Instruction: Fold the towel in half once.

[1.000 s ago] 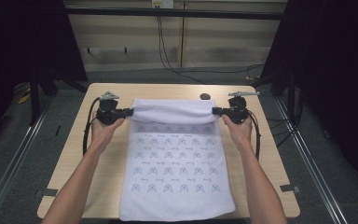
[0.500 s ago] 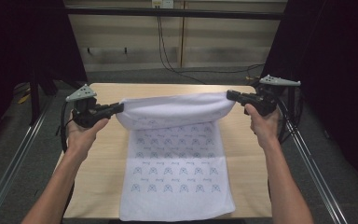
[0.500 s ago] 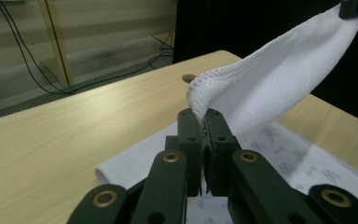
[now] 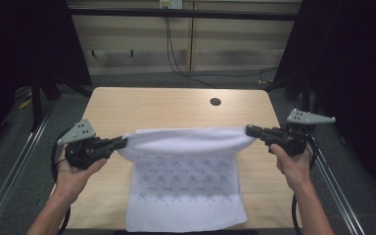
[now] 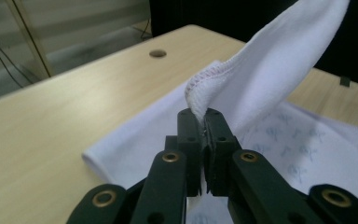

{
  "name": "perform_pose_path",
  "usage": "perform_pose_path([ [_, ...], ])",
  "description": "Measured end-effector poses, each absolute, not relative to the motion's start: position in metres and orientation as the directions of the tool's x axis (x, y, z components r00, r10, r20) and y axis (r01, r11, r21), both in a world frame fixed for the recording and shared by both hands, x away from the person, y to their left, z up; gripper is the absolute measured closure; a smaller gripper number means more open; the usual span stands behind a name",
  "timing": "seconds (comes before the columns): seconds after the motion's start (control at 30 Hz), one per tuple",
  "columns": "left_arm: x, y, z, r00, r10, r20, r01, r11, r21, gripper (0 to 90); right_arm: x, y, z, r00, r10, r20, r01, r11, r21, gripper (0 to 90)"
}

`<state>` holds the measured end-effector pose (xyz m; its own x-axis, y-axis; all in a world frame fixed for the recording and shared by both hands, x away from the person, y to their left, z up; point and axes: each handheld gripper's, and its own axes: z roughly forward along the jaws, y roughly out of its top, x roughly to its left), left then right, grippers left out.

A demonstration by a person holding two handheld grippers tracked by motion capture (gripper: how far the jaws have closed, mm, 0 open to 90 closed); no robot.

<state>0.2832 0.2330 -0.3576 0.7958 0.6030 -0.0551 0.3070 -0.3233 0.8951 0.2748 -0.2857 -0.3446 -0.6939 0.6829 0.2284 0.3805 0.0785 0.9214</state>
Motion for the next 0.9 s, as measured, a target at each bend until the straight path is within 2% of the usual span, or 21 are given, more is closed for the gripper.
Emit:
perform_pose_path([
  [0.1,0.273,0.240,-0.376,0.798,0.593,-0.109,0.344,-0.299,0.890,87.0,0.259,-0.282,-0.361,-0.701,0.673,0.234,0.410,0.112,0.905,88.6],
  [0.23,0.254,0.243,-0.388,0.810,0.579,-0.091,0.325,-0.316,0.891,86.7,0.239,-0.280,-0.369,-0.711,0.662,0.235,0.413,0.123,0.903,88.6],
  [0.5,0.233,0.231,-0.441,0.844,0.532,-0.067,0.375,-0.495,0.784,86.5,0.209,-0.277,-0.419,-0.706,0.650,0.282,0.515,0.198,0.834,88.5],
  [0.57,0.233,0.229,-0.455,0.848,0.520,-0.101,0.400,-0.503,0.766,86.2,0.203,-0.276,-0.438,-0.699,0.650,0.299,0.554,0.227,0.801,88.5],
  [0.63,0.231,0.229,-0.461,0.852,0.516,-0.089,0.391,-0.514,0.763,85.0,0.199,-0.274,-0.452,-0.700,0.643,0.309,0.583,0.266,0.767,88.3],
  [0.67,0.229,0.229,-0.463,0.855,0.504,-0.119,0.405,-0.507,0.761,84.9,0.197,-0.274,-0.456,-0.705,0.639,0.308,0.588,0.284,0.758,88.2],
  [0.8,0.221,0.232,-0.466,0.881,0.454,-0.136,0.393,-0.539,0.745,81.6,0.187,-0.276,-0.466,-0.731,0.601,0.322,0.600,0.344,0.722,84.4],
  [0.83,0.218,0.232,-0.467,0.884,0.446,-0.139,0.391,-0.544,0.742,78.9,0.184,-0.277,-0.467,-0.734,0.594,0.329,0.604,0.350,0.716,80.8],
  [0.9,0.214,0.233,-0.468,0.895,0.420,-0.150,0.383,-0.553,0.740,74.7,0.179,-0.280,-0.468,-0.742,0.571,0.351,0.609,0.356,0.709,79.5],
])
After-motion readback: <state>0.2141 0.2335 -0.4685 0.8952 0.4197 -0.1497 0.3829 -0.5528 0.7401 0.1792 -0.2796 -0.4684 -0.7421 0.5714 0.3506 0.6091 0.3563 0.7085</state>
